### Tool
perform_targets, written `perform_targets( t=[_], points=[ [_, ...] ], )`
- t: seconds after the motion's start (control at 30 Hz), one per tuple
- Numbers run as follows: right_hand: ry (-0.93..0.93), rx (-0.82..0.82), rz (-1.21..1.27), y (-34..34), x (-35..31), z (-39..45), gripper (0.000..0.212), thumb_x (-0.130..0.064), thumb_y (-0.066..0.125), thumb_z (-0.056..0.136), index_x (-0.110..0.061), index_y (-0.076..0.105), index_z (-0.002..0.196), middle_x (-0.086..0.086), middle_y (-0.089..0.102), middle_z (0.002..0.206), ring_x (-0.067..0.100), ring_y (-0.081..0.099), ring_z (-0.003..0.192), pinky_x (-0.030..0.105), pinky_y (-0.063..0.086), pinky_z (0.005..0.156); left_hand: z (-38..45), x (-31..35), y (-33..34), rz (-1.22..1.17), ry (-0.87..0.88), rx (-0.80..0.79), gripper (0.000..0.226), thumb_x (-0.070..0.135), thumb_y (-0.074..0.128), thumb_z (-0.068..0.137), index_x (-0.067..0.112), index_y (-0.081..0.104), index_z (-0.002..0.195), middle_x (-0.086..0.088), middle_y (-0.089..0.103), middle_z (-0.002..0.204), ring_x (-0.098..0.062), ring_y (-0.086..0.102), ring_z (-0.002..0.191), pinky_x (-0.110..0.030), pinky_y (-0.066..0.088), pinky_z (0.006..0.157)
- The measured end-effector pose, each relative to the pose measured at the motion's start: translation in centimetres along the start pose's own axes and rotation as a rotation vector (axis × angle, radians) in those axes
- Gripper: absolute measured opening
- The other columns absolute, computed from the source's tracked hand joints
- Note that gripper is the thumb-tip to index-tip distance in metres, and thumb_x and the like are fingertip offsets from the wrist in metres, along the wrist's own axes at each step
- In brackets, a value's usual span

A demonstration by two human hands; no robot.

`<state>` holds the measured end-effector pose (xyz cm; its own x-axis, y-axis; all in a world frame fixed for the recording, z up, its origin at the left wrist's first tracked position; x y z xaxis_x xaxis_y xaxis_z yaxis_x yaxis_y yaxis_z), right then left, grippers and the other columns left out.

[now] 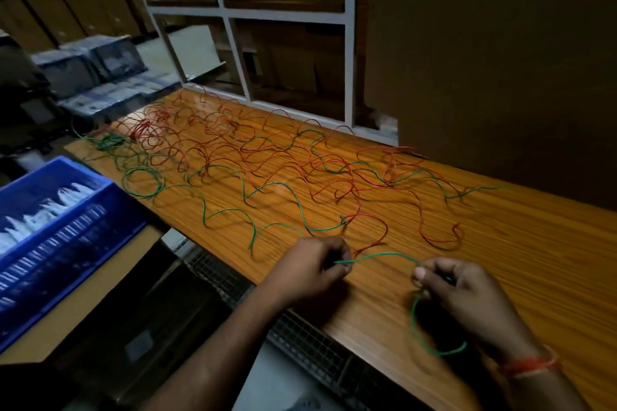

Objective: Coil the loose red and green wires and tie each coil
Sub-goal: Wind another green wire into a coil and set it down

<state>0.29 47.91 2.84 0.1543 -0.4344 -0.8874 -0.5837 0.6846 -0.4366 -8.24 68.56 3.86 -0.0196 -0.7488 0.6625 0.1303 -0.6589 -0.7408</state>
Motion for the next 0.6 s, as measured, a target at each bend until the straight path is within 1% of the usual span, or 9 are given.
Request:
perform_targets(
  t=[0.07,0.13,0.23,0.3,0.37,0.4,0.47,0.53,0.6],
  points=[
    [0.021,0.026,-0.072,-2.4,0.9,-1.2,0.021,-0.028,0.069,0.094,-0.017,0.071,0.077,0.006,0.064,0.063,0.009,0.054,0.056,0.034,0.041,0.061,-0.7,-1.9,-0.1,-0.041,-0.057,0.015,0.018,0.018,0.071,0.087,0.021,0.069,0.104,0.007,0.069,0.099,-0.004,0.063,0.086,-0.01,0.04,0.061],
    [0.07,0.009,-0.124,-4.4,2.1,-2.5,0.017,-0.031,0.07,0.092,-0.023,0.073,0.078,0.007,0.068,0.068,0.014,0.061,0.061,0.039,0.047,0.066,-1.6,-3.3,-0.5,-0.085,-0.098,0.058,0.034,0.016,0.071,0.086,0.027,0.066,0.117,0.01,0.064,0.121,-0.001,0.062,0.105,-0.014,0.049,0.064],
    [0.188,-0.041,-0.188,-6.4,5.4,-3.6,0.009,-0.046,0.075,0.082,-0.038,0.076,0.085,-0.002,0.075,0.076,0.019,0.072,0.077,0.045,0.056,0.08,-2.7,-4.4,-3.5,-0.142,-0.133,0.297,0.033,0.012,0.067,0.085,0.031,0.069,0.112,0.012,0.064,0.119,-0.004,0.065,0.102,-0.022,0.051,0.063],
    [0.248,-0.059,-0.179,-7.8,9.3,-2.7,0.047,-0.077,0.077,0.059,-0.042,0.075,0.091,-0.005,0.076,0.079,0.019,0.074,0.08,0.042,0.059,0.078,-3.8,-5.9,-6.3,-0.152,-0.204,0.48,0.031,0.004,0.068,0.086,0.031,0.071,0.1,0.013,0.067,0.105,-0.005,0.065,0.09,-0.014,0.042,0.059],
    [0.234,-0.001,-0.205,-8.2,11.8,-0.6,0.082,-0.101,0.065,0.034,-0.043,0.076,0.091,-0.005,0.076,0.078,0.016,0.074,0.077,0.038,0.056,0.077,-5.0,-7.7,-9.3,-0.097,-0.281,0.598,0.031,0.003,0.069,0.086,0.034,0.07,0.093,0.014,0.067,0.1,-0.001,0.065,0.087,-0.012,0.038,0.058],
    [0.223,-0.013,-0.195,-7.8,12.3,0.0,0.088,-0.104,0.061,0.029,-0.043,0.076,0.09,-0.006,0.076,0.078,0.016,0.074,0.076,0.036,0.055,0.075,-5.6,-8.8,-10.7,-0.068,-0.314,0.636,0.029,0.006,0.069,0.086,0.035,0.07,0.092,0.013,0.068,0.101,0.0,0.065,0.087,-0.013,0.038,0.058],
    [0.207,-0.04,-0.17,-6.2,10.8,0.8,0.082,-0.1,0.064,0.035,-0.039,0.077,0.088,-0.004,0.076,0.076,0.021,0.074,0.076,0.037,0.054,0.073,-6.9,-11.2,-14.0,-0.007,-0.381,0.723,0.023,0.013,0.069,0.085,0.034,0.07,0.092,0.008,0.067,0.105,-0.001,0.065,0.092,-0.018,0.044,0.063],
    [0.198,-0.065,-0.166,-4.3,9.9,1.4,0.067,-0.088,0.067,0.048,-0.035,0.076,0.088,0.0,0.075,0.074,0.028,0.073,0.078,0.04,0.054,0.072,-8.1,-14.1,-17.0,0.069,-0.469,0.794,0.02,0.016,0.071,0.085,0.031,0.072,0.098,0.004,0.064,0.111,-0.009,0.062,0.103,-0.028,0.052,0.079],
    [0.19,-0.105,-0.193,-2.6,9.7,2.1,0.072,-0.091,0.065,0.048,-0.036,0.075,0.093,0.001,0.074,0.075,0.029,0.073,0.076,0.046,0.057,0.07,-9.0,-16.8,-19.7,0.174,-0.576,0.844,0.024,0.021,0.073,0.083,0.03,0.071,0.106,0.0,0.058,0.121,-0.018,0.055,0.117,-0.036,0.048,0.097]
  ],
)
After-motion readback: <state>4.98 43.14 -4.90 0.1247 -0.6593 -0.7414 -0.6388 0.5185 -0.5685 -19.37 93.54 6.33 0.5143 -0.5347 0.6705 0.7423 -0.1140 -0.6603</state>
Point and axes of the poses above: each hand's wrist, its own z-axis towards the middle knuckle, its own y-axis out of the palm, x = y × z, the point moved 9 cm from there along z, towards the middle knuckle
